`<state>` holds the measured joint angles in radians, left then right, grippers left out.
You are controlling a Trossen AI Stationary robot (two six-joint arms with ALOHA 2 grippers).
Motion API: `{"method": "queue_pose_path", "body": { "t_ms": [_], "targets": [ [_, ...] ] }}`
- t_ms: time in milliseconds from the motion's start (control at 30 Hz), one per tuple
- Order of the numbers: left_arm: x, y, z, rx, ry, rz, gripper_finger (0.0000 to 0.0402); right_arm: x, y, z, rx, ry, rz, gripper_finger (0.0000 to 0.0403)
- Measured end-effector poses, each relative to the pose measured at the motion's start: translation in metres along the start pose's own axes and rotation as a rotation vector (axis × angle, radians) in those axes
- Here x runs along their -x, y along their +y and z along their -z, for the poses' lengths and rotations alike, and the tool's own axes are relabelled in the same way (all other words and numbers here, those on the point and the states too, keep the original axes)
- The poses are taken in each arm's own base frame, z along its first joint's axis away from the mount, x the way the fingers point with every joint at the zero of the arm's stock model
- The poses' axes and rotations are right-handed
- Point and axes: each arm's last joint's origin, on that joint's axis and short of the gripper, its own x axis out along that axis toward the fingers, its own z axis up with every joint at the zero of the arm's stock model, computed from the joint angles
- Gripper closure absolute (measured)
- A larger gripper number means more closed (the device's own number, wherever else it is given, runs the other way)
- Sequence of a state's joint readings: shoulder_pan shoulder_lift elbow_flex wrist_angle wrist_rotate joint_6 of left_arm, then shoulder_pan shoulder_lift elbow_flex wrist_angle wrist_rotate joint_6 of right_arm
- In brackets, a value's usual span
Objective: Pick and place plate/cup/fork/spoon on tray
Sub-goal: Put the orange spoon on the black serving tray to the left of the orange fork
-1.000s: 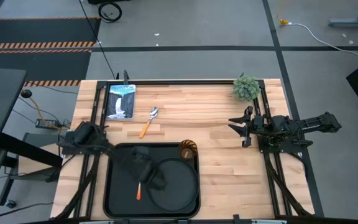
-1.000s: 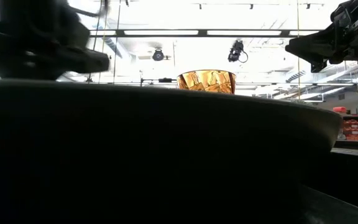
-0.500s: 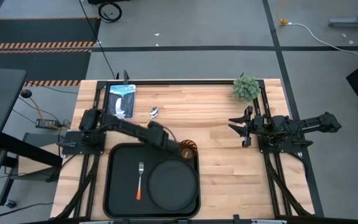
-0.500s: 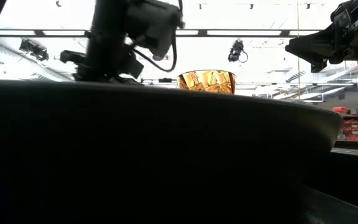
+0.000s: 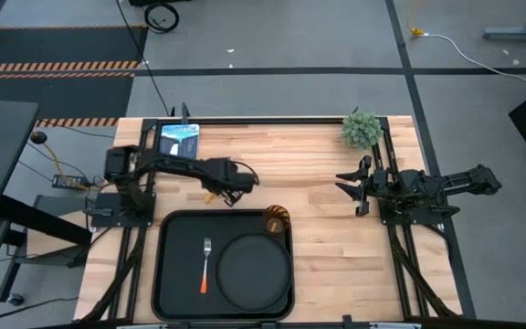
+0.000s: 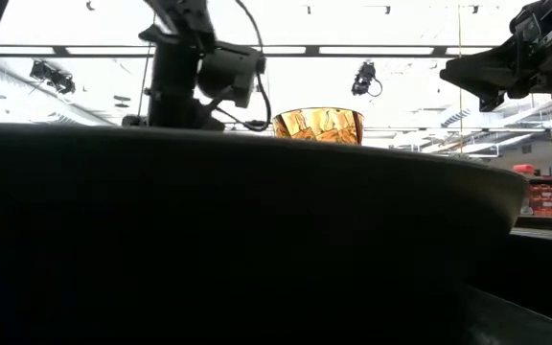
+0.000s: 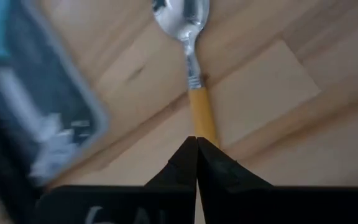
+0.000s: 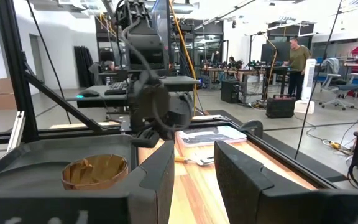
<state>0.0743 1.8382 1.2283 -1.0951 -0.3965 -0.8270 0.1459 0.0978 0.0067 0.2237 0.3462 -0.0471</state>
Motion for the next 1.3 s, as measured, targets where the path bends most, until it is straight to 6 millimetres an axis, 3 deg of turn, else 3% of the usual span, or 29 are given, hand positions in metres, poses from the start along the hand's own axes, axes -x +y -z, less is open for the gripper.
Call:
{"method": "queue_pose_path", "body": {
  "t_ms": [200, 533, 667, 933, 1300],
  "targets": [
    [-0.011, 0.018, 0.004, 0.103, -0.058, 0.203, 0.0385, 0.000, 0.000, 0.000, 0.000, 0.000, 0.000, 0.0282],
    [-0.032, 0.035, 0.000, 0.101, -0.080, 0.354, 0.0292, 0.000, 0.000, 0.000, 0.000, 0.000, 0.000, 0.0282],
    [-0.044, 0.044, -0.003, 0.115, -0.065, 0.368, 0.0289, 0.000, 0.000, 0.000, 0.000, 0.000, 0.000, 0.0282],
    [-0.039, 0.045, -0.010, 0.060, -0.085, 0.396, 0.0290, 0.000, 0.000, 0.000, 0.000, 0.000, 0.000, 0.0282],
    [-0.050, 0.063, -0.020, 0.086, -0.056, 0.411, 0.0290, 0.000, 0.000, 0.000, 0.000, 0.000, 0.000, 0.0282]
  ]
}}
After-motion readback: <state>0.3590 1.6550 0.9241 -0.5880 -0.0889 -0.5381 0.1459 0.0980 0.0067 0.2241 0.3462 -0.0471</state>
